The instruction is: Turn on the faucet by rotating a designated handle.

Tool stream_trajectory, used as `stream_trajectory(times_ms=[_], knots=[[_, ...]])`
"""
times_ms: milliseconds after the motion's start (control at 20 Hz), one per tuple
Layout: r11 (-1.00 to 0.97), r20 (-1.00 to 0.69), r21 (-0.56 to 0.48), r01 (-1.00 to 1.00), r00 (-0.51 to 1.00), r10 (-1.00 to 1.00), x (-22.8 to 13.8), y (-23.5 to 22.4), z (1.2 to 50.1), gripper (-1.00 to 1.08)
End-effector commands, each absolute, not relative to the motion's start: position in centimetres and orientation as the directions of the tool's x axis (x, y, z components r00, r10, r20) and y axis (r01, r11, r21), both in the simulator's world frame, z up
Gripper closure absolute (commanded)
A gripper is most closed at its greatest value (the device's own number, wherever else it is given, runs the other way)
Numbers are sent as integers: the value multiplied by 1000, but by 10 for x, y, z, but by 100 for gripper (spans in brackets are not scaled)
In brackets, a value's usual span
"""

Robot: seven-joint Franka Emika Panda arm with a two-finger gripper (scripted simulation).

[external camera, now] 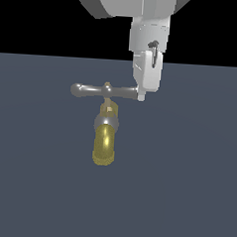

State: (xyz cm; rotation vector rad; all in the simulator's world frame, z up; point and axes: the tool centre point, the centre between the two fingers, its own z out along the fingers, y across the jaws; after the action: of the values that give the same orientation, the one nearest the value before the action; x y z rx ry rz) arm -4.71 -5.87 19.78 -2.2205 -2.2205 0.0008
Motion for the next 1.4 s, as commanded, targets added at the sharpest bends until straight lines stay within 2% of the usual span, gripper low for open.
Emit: stream_trajectory(times_ms=[0,900,1000,1350], knots=[[0,0,0,1000,0,1000,-39,-60,198,108],[0,0,0,1000,0,1000,14,-67,198,108],[-12,-1,-6,1000,12,1000,8,-74,197,108],[-9,0,-4,1000,9,1000,30,-56,197,108]])
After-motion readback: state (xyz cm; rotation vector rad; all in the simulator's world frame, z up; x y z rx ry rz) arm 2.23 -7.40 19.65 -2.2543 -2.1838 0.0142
